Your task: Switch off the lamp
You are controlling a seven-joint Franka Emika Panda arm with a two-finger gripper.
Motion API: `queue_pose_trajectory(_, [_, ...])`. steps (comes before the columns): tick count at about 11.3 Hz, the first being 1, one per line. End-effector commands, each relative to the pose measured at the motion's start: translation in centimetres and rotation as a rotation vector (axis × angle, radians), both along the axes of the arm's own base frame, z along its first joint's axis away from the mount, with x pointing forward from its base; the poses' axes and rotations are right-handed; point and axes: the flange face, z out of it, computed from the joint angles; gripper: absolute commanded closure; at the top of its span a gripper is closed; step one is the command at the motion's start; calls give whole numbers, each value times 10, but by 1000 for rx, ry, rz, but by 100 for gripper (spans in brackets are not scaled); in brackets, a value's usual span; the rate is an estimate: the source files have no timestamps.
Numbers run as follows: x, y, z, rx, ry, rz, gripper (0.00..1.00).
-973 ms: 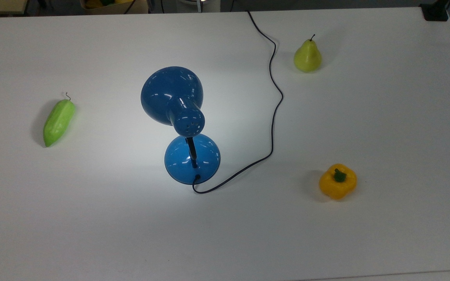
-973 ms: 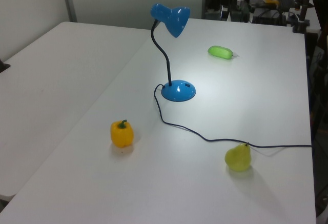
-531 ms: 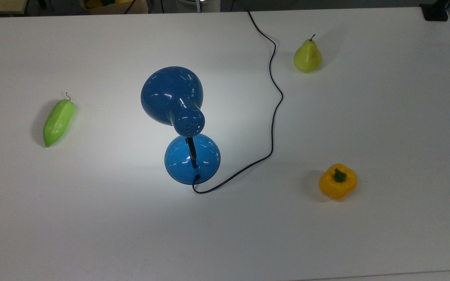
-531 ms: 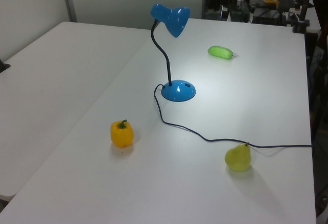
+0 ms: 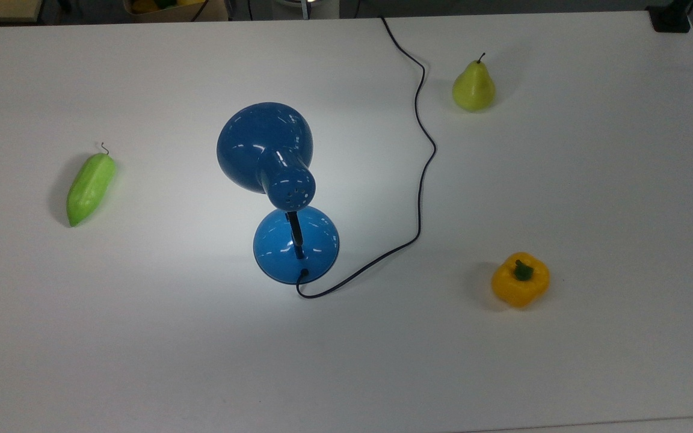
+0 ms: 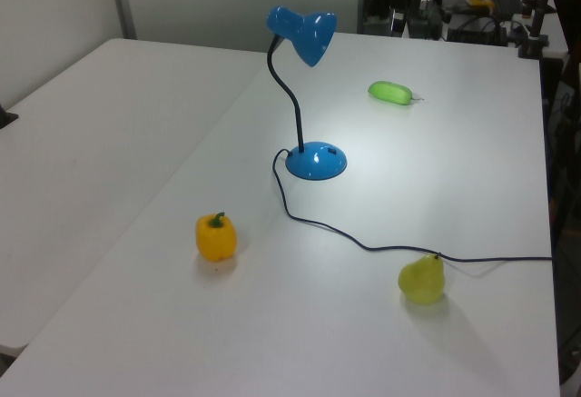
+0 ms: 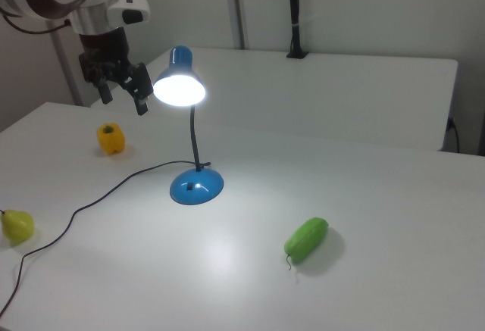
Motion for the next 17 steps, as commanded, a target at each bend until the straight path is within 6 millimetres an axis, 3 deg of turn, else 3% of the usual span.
queue_pose_trajectory(1, [0,1,1,-1,-13,4,2])
queue_pose_trajectory(4, [0,1,0,-4,-12,39,36])
queue_pose_trajectory(8, [0,1,-1,-4,-12,39,91])
queue_pose_trajectory(9, [0,1,-3,-4,-8,39,99])
queue_pose_trajectory(17, [2,1,-5,-1,-21,40,100])
